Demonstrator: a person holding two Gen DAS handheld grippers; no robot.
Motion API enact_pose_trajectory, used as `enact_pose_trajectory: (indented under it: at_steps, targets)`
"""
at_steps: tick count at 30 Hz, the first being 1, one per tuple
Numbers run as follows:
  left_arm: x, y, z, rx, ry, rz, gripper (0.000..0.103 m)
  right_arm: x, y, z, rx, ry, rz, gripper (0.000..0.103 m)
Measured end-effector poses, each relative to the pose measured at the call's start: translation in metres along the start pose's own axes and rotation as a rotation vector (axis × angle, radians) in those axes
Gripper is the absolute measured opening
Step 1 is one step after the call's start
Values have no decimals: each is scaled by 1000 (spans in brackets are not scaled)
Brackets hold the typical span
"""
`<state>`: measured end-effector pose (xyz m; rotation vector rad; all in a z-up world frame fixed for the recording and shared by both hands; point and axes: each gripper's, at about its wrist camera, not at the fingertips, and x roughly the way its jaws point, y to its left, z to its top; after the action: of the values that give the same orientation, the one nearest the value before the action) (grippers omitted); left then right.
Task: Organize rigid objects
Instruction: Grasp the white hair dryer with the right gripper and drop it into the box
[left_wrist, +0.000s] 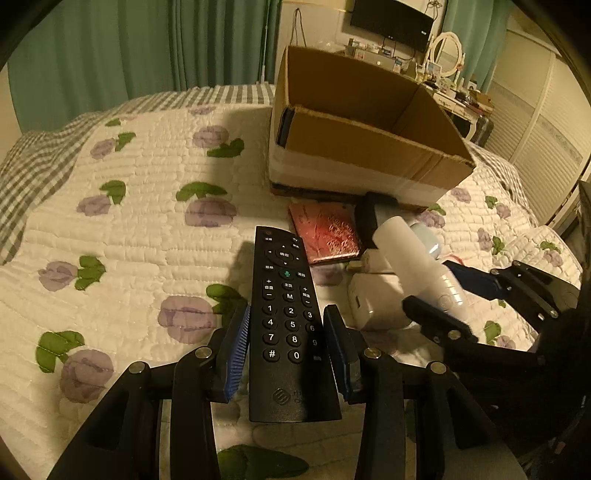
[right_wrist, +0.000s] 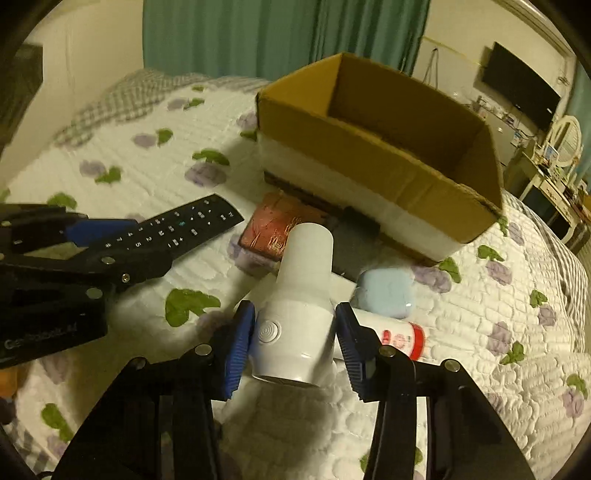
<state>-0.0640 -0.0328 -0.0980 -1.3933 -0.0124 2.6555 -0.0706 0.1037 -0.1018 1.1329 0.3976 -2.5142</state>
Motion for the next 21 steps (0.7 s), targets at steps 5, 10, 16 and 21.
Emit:
enact_pose_trajectory:
  at_steps: [5, 10, 16, 21]
  targets:
    - [-23, -11, 7, 12, -48, 7, 40, -35, -13, 11, 32, -77, -5, 45]
    - [-60, -27, 28, 30, -148, -1, 40, -70, -43, 27, 74, -137, -23, 45]
    - [-82, -46, 78, 53, -263, -11, 20, -97, -82, 67, 110, -218, -48, 45]
    - [-66, -60, 137, 79, -284, -39, 1, -86, -109, 104, 142, -249, -34, 45]
